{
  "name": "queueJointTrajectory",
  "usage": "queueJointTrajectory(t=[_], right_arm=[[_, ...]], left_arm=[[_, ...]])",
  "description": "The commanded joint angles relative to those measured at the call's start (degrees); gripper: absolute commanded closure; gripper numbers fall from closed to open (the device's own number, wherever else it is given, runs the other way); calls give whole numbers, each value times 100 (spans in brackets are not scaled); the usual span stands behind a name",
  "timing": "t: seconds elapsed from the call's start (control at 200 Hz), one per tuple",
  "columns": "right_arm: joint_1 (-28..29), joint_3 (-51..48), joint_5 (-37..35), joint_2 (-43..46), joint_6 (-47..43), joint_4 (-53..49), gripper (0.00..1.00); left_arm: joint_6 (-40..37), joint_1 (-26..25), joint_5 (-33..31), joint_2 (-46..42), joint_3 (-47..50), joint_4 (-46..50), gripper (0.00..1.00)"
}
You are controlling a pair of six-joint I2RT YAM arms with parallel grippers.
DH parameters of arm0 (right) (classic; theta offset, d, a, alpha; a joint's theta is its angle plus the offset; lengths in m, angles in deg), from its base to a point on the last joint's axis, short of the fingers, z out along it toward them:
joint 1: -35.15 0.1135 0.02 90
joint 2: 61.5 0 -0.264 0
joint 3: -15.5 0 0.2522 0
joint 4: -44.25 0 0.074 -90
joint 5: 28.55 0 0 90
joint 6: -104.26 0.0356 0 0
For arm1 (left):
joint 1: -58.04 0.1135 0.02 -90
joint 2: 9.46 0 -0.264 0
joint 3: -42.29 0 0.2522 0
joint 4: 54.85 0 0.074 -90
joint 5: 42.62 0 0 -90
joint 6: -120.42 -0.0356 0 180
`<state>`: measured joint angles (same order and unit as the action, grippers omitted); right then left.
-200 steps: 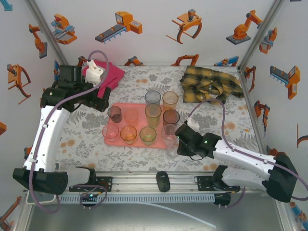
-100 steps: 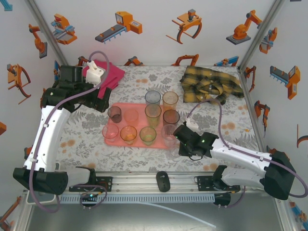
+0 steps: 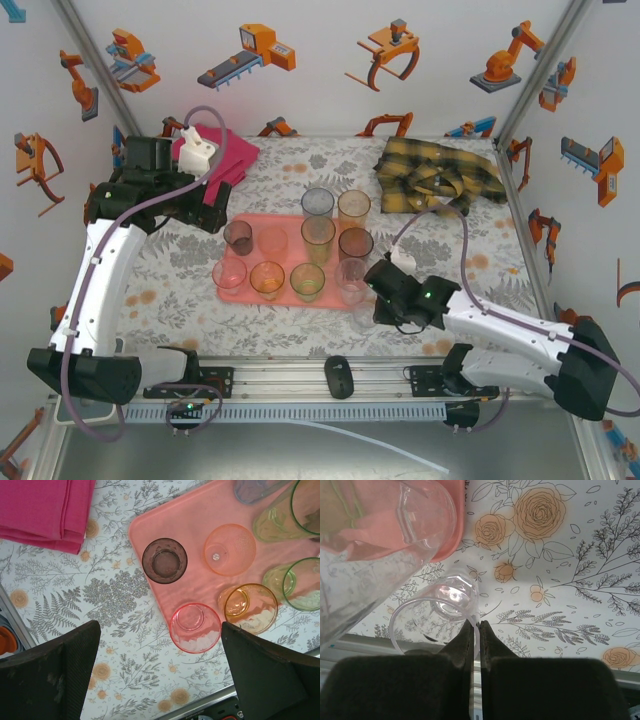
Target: Place the glasses into the tray
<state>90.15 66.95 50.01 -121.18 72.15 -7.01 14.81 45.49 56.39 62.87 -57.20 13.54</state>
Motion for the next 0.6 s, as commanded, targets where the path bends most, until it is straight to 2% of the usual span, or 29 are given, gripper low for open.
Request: queueJointTrajectory(t=[0.0,0.29,0.596], right_arm=[[37,145,-203,300,29,-365,98],[14,579,-239,679,-130,-1396,100],[17,1933,5,435,-828,-2779,100]], left_arm=[[154,16,144,35,-39,-51,0],[124,8,86,21,-66,-63,0],[32,16,-266,-9,-93,-186,0]])
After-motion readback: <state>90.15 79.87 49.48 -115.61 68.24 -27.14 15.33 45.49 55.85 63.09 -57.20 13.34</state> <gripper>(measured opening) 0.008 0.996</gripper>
